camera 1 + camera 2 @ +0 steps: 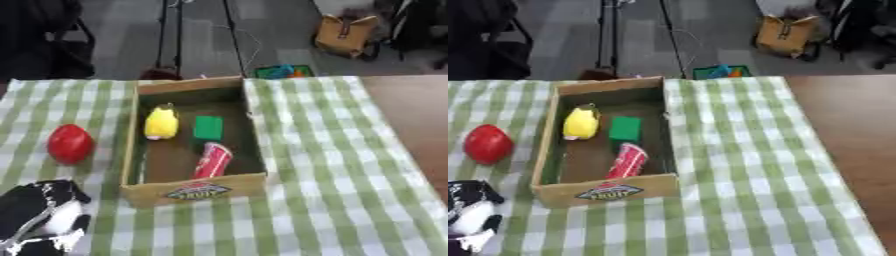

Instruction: Pick up objects on the table and place them in the box.

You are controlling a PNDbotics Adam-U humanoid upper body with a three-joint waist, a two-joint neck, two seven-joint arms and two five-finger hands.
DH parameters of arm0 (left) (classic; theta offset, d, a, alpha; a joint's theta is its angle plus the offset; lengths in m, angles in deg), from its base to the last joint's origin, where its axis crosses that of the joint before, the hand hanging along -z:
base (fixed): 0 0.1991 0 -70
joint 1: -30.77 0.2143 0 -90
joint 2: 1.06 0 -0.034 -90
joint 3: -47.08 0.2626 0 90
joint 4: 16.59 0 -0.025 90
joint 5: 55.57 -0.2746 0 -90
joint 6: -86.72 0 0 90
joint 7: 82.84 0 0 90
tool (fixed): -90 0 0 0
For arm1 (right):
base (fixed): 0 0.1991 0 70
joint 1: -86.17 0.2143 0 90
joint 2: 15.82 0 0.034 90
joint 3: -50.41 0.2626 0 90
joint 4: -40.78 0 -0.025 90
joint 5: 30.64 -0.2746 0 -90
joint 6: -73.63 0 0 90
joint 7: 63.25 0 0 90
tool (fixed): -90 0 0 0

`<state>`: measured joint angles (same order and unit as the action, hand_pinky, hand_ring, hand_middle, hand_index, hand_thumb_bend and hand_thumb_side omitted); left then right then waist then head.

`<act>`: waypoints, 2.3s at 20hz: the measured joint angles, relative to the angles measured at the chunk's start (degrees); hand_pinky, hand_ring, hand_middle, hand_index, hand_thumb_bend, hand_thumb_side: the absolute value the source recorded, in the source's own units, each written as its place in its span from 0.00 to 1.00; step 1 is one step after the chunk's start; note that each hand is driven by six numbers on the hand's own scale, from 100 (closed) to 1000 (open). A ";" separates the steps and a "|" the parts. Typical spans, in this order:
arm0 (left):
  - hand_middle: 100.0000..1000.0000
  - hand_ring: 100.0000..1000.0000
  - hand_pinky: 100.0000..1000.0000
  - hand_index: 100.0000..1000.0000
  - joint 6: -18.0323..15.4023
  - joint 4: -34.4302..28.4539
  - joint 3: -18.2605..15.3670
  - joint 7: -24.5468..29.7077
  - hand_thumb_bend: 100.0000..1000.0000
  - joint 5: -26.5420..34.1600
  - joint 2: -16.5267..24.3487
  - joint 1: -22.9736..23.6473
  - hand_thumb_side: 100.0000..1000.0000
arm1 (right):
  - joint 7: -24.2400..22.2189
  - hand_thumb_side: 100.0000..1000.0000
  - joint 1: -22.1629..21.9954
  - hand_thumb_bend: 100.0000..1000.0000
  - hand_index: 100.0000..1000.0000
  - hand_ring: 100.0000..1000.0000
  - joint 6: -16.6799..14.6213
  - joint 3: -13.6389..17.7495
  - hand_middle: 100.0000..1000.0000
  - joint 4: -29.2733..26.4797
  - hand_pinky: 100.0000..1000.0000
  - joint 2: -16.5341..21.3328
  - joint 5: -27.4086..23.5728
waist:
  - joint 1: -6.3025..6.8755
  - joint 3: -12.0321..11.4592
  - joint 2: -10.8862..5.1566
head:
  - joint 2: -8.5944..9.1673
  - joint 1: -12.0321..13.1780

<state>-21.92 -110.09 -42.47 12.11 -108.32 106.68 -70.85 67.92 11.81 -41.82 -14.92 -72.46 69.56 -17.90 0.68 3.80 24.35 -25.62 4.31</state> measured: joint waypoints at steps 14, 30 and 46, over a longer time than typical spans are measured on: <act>0.12 0.10 0.00 0.14 -0.84 0.55 0.00 3.42 0.00 0.83 0.25 -1.10 0.27 | -0.01 0.56 0.05 0.00 0.46 0.47 0.01 0.00 0.38 0.00 0.50 0.00 -0.73 | 0.30 0.04 -0.08 | 0.03 -0.38; 0.08 0.09 0.00 0.10 1.29 -2.07 0.93 15.58 0.00 3.44 2.55 -1.67 0.19 | 0.23 0.53 -0.06 0.00 0.46 0.47 0.32 -0.01 0.38 0.00 0.50 0.02 -0.74 | 1.21 -0.04 -0.59 | 0.01 -1.05; 0.08 0.10 0.00 0.10 3.22 -6.23 2.61 23.43 0.00 6.83 3.78 -1.95 0.17 | 0.30 0.51 -0.54 0.00 0.46 0.47 0.70 -0.01 0.38 0.00 0.50 0.08 -0.72 | 2.05 -0.19 -0.62 | -0.04 -1.45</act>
<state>-18.69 -116.32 -39.85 35.54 -101.49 110.46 -72.81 68.22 11.27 -41.11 -14.92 -72.46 69.65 -18.62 2.73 3.60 23.73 -25.66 2.87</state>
